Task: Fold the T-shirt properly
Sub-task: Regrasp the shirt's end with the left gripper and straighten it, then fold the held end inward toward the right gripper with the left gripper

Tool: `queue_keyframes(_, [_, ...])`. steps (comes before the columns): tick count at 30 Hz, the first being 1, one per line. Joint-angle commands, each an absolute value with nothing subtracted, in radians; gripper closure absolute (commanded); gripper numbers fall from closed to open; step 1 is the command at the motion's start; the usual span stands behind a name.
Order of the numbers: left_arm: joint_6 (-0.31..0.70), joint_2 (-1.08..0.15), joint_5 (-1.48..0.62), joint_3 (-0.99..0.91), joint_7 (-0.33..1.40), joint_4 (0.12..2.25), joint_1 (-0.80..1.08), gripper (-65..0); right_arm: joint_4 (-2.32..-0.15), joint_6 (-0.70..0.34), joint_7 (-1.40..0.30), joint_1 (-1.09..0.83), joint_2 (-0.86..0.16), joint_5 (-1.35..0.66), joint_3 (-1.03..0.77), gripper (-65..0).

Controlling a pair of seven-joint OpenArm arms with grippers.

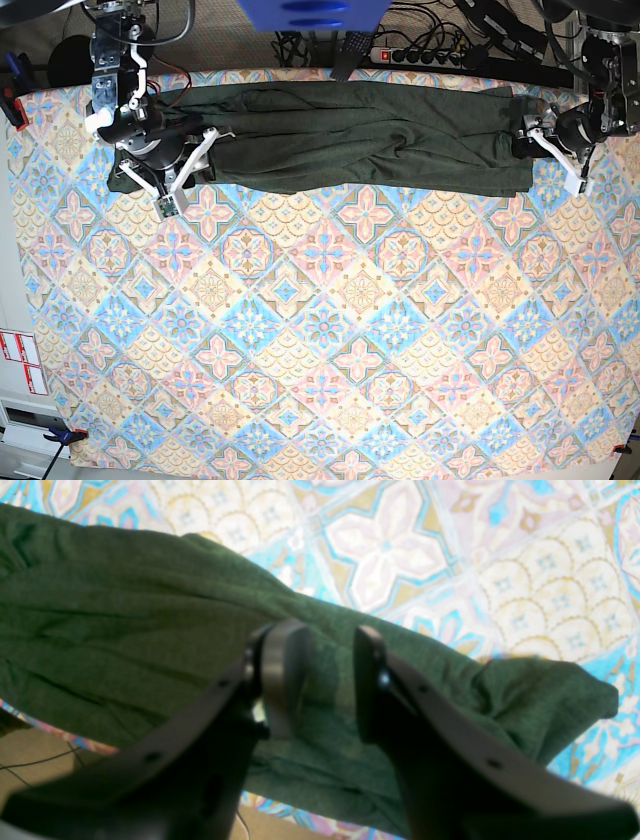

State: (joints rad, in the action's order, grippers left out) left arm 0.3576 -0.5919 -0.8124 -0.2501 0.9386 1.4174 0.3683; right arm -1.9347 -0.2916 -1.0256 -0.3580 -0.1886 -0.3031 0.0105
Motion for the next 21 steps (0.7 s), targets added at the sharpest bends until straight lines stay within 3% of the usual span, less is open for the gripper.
queue_keyframes(1, [0.361,-0.604,-0.82,-0.259,0.928,1.395,0.364,-37.6,-1.951,-0.294,-1.01,-0.354,-0.197,-0.312,0.007,-19.6])
queue_keyframes(15, [0.369,-0.55,-0.829,-0.151,0.931,1.308,0.317,-36.5,-1.951,-0.294,-1.012,-0.354,-0.197,-0.312,0.007,-19.6])
queue_keyframes(21, [0.432,-0.55,-0.831,-0.044,0.926,1.389,0.325,-19.7,-1.951,-0.294,-1.01,-0.354,-0.197,-0.312,0.007,-19.6])
